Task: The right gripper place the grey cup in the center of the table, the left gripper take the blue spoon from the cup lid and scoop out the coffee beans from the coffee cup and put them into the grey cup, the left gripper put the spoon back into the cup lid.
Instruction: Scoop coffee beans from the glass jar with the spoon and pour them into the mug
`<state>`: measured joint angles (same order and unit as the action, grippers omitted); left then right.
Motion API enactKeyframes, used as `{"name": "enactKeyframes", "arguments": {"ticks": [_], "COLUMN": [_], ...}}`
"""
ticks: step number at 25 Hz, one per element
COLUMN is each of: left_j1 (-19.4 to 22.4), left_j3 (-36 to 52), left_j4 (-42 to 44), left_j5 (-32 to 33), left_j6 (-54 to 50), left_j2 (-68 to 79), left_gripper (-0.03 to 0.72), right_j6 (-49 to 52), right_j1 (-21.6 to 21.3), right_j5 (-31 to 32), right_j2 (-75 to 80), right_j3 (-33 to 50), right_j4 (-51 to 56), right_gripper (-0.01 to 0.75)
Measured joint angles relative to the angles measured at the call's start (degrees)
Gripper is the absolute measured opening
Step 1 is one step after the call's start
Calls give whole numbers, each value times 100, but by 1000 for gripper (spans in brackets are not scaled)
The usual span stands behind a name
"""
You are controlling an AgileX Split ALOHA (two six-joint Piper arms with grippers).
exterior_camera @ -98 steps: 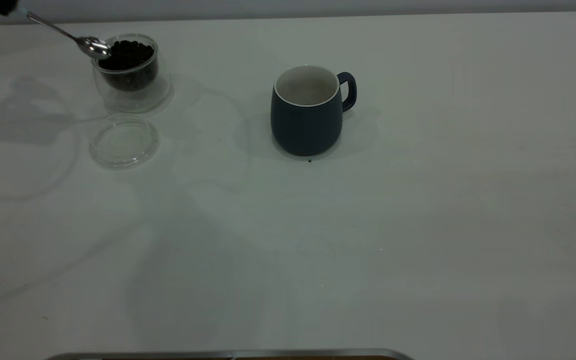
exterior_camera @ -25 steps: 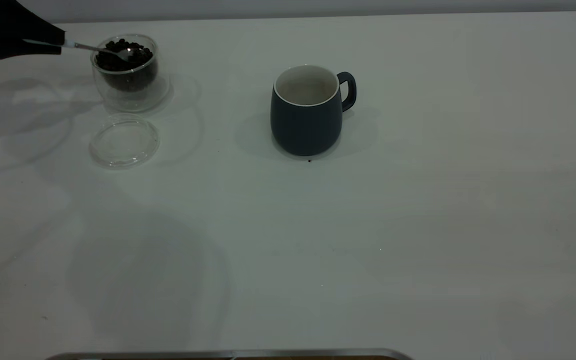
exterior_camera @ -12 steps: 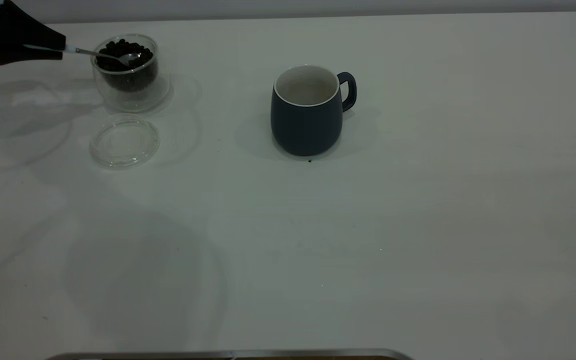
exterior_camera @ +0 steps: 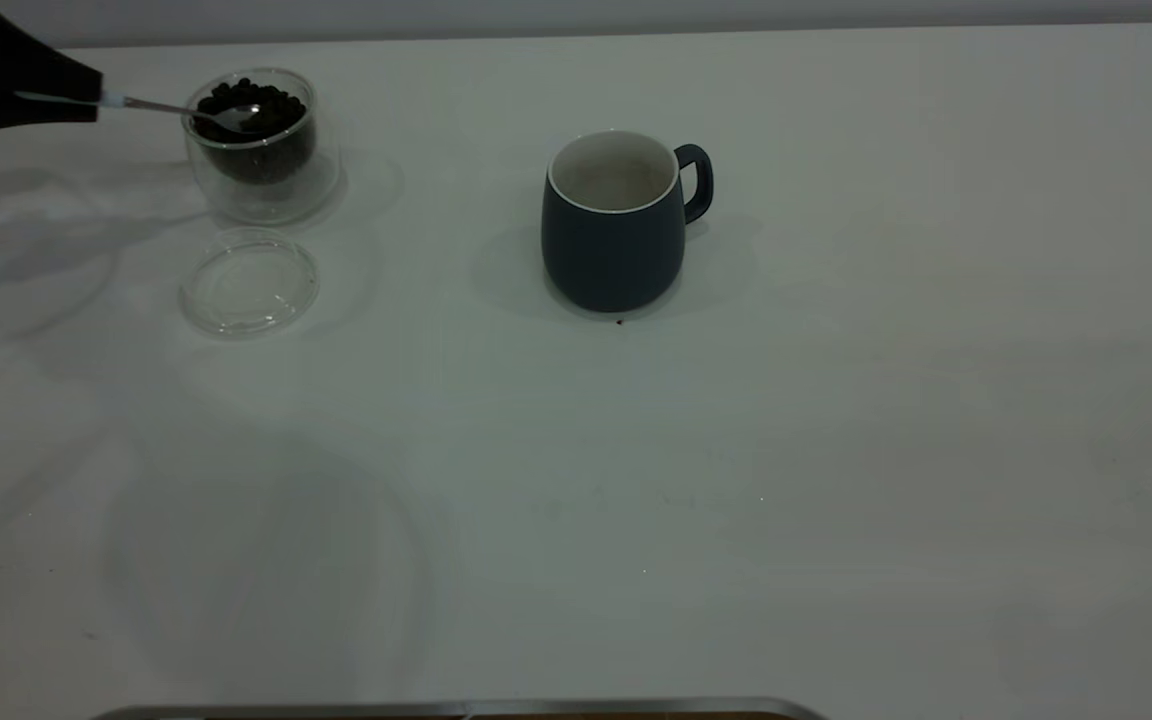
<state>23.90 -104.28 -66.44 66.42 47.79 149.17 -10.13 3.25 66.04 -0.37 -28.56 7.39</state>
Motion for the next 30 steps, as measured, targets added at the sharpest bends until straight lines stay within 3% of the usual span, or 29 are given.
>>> {"name": "enactKeyframes", "arguments": {"ticks": [7,30], "left_j1": [240,123], "left_j3": [0,0], "left_j4": [-134,-469], "left_j5": [0,0], "left_j6": [121,-266], "left_j2": [0,-84], "left_gripper": [121,121], "right_j6": [0,0], "right_j1": [0,0], "right_j5": [0,0], "right_j2": [0,0], "right_j3": [0,0], "right_j4": [0,0], "right_gripper": [511,511]}}
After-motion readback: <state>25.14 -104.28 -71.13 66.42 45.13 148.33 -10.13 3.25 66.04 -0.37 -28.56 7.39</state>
